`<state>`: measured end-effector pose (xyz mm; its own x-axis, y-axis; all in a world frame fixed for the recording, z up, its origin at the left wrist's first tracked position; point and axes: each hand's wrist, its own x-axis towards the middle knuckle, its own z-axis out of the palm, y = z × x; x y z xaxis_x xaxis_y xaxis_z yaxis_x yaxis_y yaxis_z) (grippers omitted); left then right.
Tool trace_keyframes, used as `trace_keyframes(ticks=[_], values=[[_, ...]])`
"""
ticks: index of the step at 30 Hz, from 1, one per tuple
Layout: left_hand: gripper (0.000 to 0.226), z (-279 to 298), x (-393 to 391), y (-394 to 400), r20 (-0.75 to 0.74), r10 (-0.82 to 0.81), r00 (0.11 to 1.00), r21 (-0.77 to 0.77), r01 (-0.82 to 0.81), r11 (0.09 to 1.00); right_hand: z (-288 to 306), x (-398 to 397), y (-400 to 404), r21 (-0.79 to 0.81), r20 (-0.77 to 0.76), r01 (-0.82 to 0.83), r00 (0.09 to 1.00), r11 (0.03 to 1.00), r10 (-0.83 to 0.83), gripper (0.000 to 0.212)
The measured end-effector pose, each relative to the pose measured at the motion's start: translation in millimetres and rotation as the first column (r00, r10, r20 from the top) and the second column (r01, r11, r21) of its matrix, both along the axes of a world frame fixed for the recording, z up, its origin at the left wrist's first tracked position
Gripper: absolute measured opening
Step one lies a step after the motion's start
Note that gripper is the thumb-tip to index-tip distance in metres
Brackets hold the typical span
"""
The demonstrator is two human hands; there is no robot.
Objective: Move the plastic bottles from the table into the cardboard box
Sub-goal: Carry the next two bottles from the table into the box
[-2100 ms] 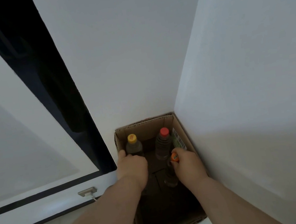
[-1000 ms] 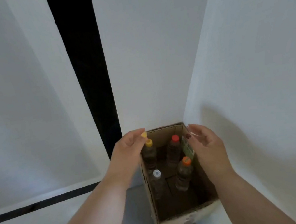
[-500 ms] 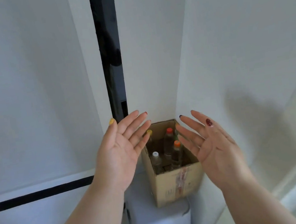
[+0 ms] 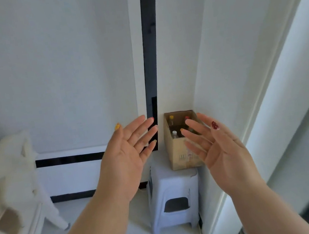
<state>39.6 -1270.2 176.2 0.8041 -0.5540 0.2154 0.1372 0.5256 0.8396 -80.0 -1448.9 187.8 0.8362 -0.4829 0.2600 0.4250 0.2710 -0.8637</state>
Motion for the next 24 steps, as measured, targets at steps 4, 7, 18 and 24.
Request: trace_keyframes(ticks=[4, 7, 18, 24], values=[[0.061, 8.6, -47.4, 62.4, 0.01, 0.0, 1.0, -0.018, 0.001, 1.0, 6.9, -47.4, 61.6, -0.041, 0.012, 0.002, 1.0, 0.999, -0.002, 0.047], [0.06, 8.5, -83.1, 121.9, 0.031, -0.011, 0.999, -0.018, 0.011, 1.0, 5.1, -81.5, 120.5, -0.05, 0.032, 0.008, 0.999, 0.999, -0.007, 0.044], [0.058, -5.9, -204.9, 394.3, 0.072, 0.04, 0.997, 0.065, -0.045, 0.997, -25.7, -192.5, 394.9, 0.044, 0.028, -0.02, 0.999, 0.999, 0.019, 0.041], [0.058, 7.2, -252.2, 516.7, 0.097, 0.221, 0.97, 0.056, -0.227, 0.972, -9.0, -210.3, 502.8, 0.002, 0.039, -0.171, 0.985, 0.985, 0.171, 0.041]])
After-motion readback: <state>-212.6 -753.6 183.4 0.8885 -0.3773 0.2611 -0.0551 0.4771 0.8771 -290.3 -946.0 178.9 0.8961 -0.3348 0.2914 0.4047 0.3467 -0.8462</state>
